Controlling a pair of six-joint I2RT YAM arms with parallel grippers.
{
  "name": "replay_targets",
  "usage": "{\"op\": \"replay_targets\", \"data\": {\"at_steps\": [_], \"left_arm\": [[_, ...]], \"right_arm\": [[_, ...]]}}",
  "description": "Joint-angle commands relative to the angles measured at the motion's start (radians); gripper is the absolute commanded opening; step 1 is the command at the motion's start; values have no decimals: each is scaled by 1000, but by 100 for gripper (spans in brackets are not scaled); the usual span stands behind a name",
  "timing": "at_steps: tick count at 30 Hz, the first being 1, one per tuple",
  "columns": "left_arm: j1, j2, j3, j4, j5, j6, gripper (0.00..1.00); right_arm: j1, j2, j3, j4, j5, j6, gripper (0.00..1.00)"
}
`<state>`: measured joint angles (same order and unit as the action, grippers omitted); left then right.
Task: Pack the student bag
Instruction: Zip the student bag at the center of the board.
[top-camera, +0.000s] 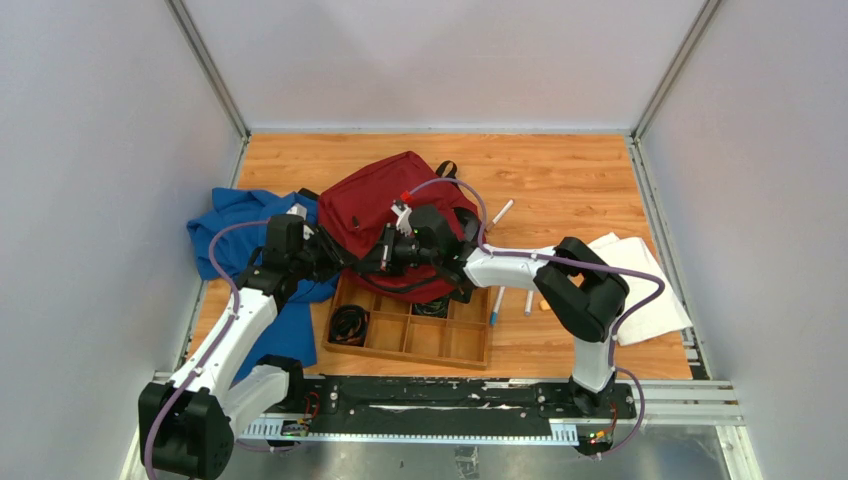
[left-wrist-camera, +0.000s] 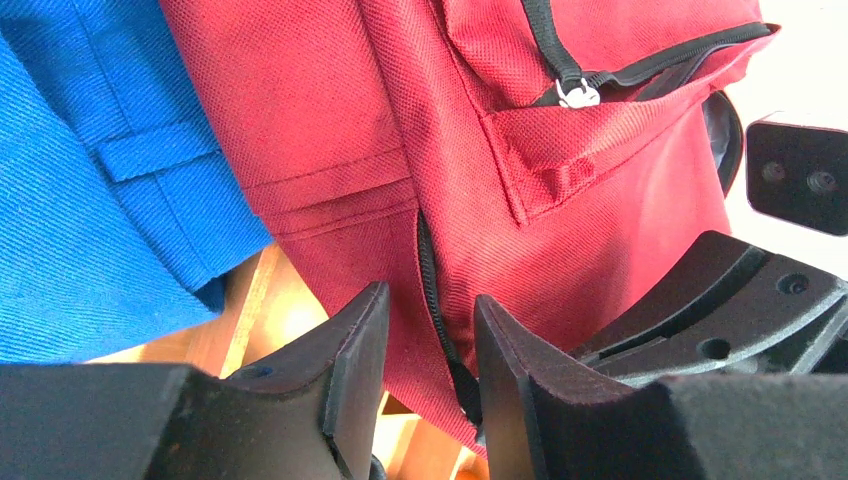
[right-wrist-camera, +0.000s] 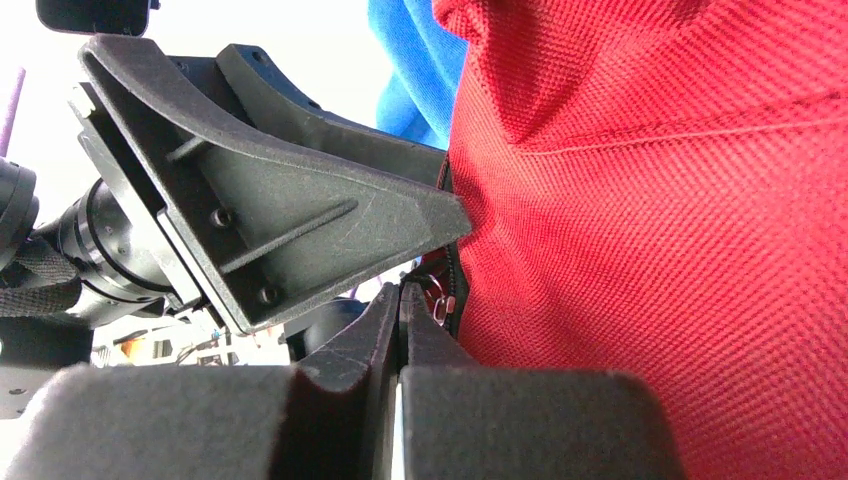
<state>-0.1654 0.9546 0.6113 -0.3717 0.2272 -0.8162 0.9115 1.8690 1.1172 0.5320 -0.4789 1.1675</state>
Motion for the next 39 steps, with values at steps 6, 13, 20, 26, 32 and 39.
{"op": "replay_targets", "data": {"at_steps": [6, 13, 20, 26, 32, 39], "left_arm": [[10, 3, 1, 21, 14, -3, 39], [10, 29, 1, 60, 29, -13, 38], [12, 85, 1, 116, 56, -29, 38], [12, 108, 14, 118, 51, -26, 19], [16, 107, 37, 81, 32, -5, 0], [48, 68, 64, 24, 6, 26, 0]], "right_arm": [[-15, -52, -33, 33, 10, -3, 0], [-16, -101, -86, -3, 8, -34, 0], [-13, -141, -116, -30, 0, -55, 0], [-7, -191, -127, -112, 10, -108, 0], [1, -248, -133, -222, 32, -166, 0], [0, -380, -162, -400, 99, -258, 0]]}}
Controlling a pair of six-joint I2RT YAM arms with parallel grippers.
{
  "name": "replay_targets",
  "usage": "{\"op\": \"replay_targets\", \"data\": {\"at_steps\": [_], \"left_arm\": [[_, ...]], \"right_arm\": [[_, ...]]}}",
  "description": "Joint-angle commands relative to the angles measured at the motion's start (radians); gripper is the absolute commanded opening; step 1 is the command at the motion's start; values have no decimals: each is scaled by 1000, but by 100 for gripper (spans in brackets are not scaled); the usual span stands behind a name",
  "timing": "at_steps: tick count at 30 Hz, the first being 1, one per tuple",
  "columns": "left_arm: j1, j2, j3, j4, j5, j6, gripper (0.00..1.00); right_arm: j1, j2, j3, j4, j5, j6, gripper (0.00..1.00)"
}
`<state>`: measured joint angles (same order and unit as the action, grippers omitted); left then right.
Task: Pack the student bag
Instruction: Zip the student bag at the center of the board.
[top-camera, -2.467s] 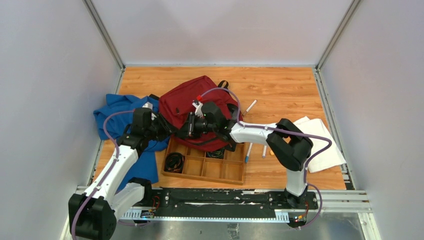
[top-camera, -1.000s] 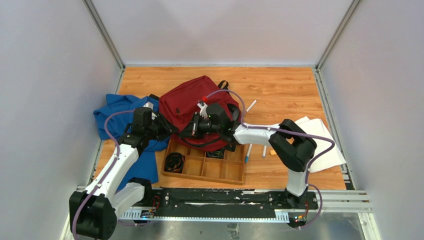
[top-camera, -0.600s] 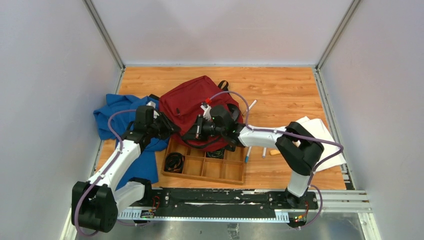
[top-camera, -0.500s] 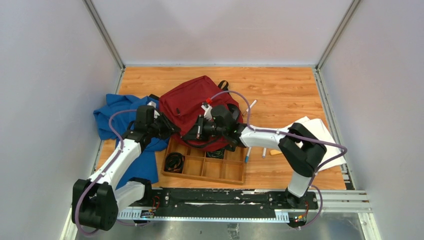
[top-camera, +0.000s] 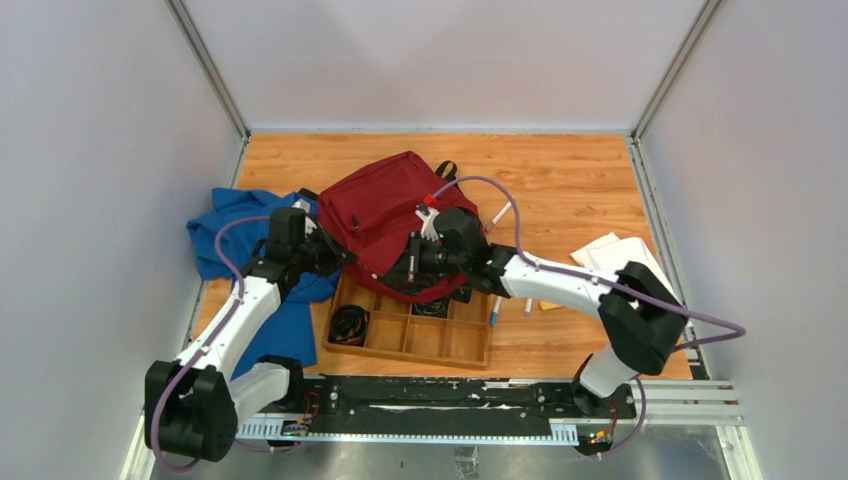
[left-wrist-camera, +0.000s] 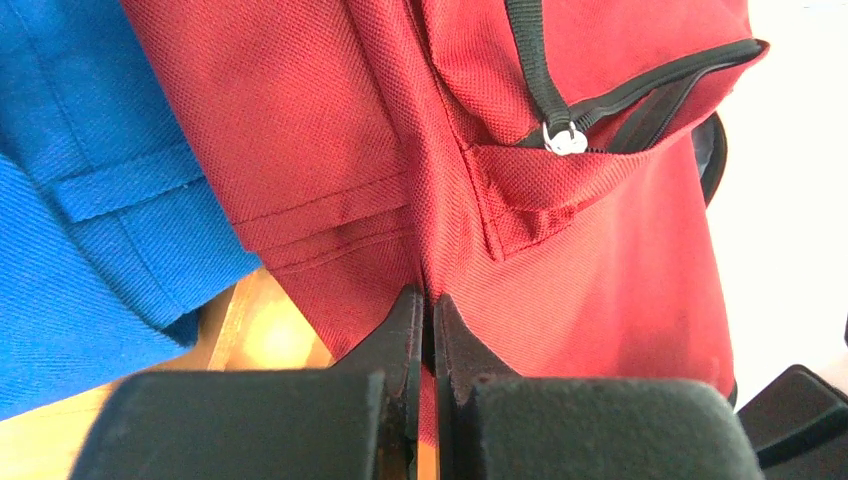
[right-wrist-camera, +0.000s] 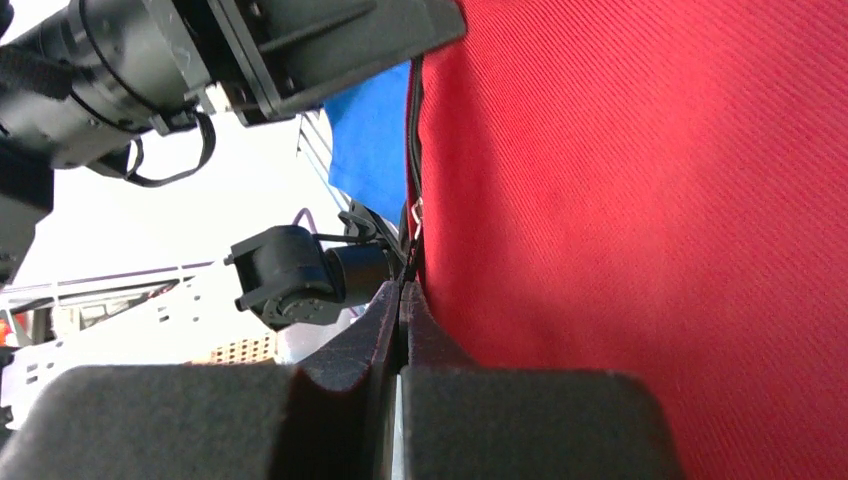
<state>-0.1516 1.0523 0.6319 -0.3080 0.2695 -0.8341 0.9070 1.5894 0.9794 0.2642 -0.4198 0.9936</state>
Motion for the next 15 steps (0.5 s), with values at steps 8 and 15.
{"op": "replay_targets", "data": {"at_steps": [8, 15], "left_arm": [[92, -25, 65, -84, -56, 83, 0], [129, -1, 92, -127, -78, 99, 0]], "right_arm": [[-13, -283, -38, -391, 180, -216, 0], [-90, -453, -88, -529, 368, -297, 0]]}}
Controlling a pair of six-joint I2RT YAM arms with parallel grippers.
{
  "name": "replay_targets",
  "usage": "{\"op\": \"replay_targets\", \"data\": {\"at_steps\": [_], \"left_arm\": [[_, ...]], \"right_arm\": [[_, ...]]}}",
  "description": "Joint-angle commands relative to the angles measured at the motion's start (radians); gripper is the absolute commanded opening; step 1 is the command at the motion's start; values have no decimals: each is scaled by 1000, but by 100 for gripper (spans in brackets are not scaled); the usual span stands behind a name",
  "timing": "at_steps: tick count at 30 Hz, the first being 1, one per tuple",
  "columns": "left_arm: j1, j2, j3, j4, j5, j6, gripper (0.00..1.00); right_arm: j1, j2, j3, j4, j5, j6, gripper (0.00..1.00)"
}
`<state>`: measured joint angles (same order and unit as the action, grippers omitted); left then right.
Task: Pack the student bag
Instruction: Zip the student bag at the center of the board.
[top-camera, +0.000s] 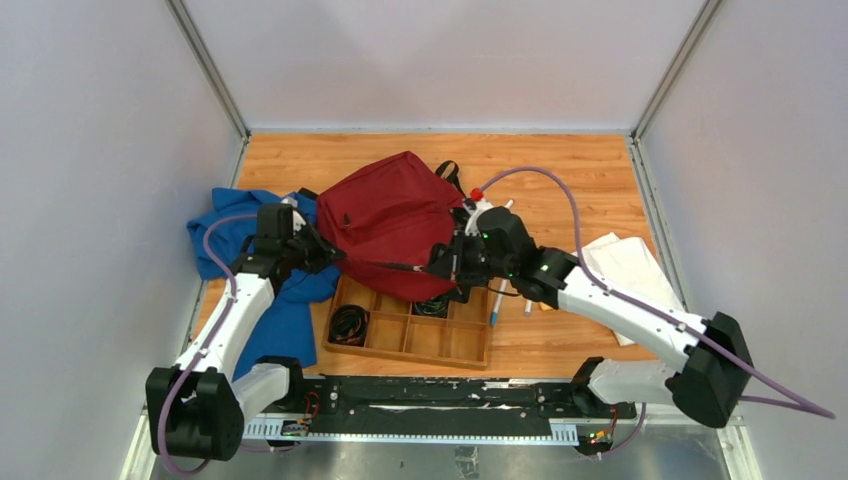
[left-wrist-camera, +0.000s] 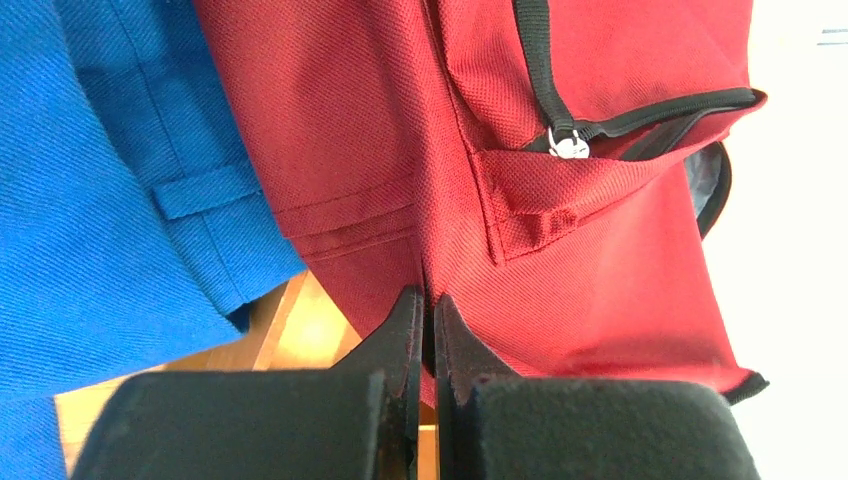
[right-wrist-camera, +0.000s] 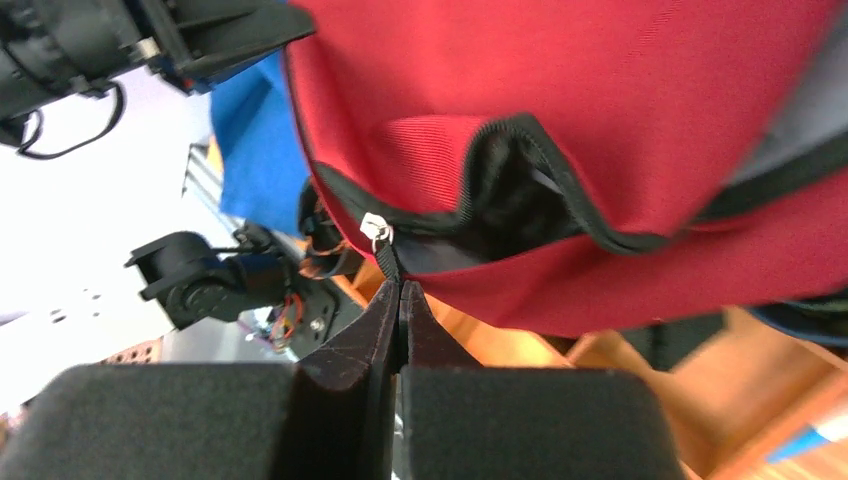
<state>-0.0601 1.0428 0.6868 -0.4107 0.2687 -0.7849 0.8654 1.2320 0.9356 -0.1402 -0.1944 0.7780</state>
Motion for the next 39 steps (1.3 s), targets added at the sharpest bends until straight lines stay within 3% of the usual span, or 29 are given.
{"op": "replay_targets", "data": {"at_steps": [1, 5, 11, 13, 14, 15, 18, 20, 25, 28, 39], "left_arm": [[43, 8, 40, -28, -75, 55, 0], [57, 6, 61, -50, -88, 63, 0], [86, -6, 74, -45, -41, 95, 3], [86, -33, 90, -38, 37, 149, 38], [85, -52, 100, -33, 72, 164, 47], [85, -81, 107, -27, 101, 171, 62], [72, -163, 158, -54, 116, 241, 74], [3, -195, 204, -80, 125, 319, 78], [-293, -196, 299, -110, 111, 491, 92], [-461, -194, 316, -95, 40, 581, 94], [-708, -102, 222, 78, -59, 762, 95]], "right_arm": [[-57, -119, -51, -130, 161, -97, 0], [-96, -161, -43, -185, 232, -149, 0], [-126, -157, -31, -184, 163, -179, 0], [-126, -153, -25, -180, 137, -187, 0], [-126, -152, -21, -178, 129, -191, 0], [-126, -151, -18, -175, 123, -195, 0], [-125, -144, -9, -165, 113, -212, 0], [-126, -133, 2, -165, 107, -220, 0], [-126, -114, 22, -155, 70, -227, 0], [-125, -115, 23, -151, 76, -217, 0], [-126, -124, 7, -142, 56, -192, 0]]}}
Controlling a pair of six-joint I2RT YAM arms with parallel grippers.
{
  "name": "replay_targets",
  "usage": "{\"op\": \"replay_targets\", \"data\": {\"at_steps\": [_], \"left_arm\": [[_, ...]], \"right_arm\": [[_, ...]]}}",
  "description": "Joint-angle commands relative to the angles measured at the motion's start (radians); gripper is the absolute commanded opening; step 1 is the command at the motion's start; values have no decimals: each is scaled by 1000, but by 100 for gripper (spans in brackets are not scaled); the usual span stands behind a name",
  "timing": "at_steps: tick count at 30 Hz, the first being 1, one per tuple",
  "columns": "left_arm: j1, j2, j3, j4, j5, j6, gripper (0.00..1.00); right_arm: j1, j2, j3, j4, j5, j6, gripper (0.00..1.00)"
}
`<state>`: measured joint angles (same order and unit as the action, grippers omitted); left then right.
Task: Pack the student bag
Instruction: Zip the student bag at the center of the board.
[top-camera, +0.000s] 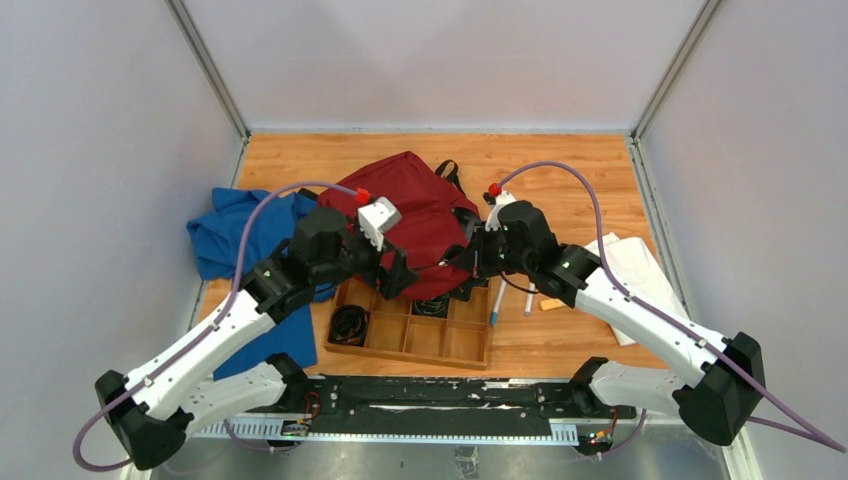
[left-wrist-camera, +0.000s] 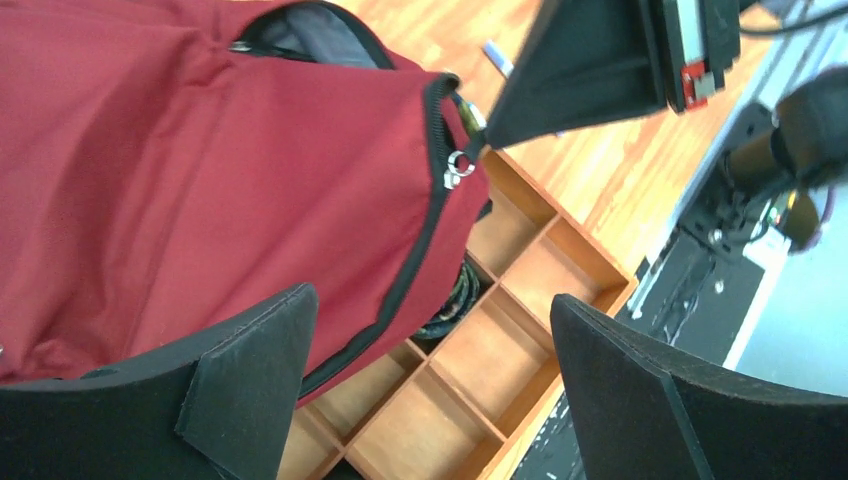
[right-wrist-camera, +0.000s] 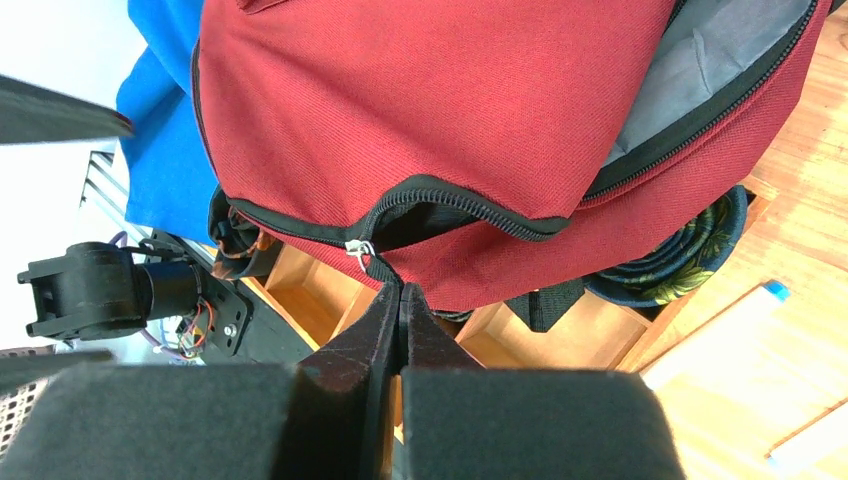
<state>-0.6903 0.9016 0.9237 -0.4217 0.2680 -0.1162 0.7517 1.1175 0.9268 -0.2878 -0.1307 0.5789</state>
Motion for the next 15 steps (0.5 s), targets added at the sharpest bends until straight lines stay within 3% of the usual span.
{"op": "replay_targets", "data": {"at_steps": [1, 5, 8, 15], "left_arm": [[-100, 60, -6, 86, -72, 101, 94], [-163, 141, 17, 75, -139, 115, 90], [-164, 136, -40, 174, -178, 112, 90], [-164, 206, -32, 171, -144, 92, 81]], "right_arm": [[-12, -11, 14, 8, -7, 10, 0], [-12, -18, 10, 12, -8, 13, 0], [-11, -26, 12, 9, -2, 10, 0], [-12, -33, 19, -4, -3, 3, 0]]}}
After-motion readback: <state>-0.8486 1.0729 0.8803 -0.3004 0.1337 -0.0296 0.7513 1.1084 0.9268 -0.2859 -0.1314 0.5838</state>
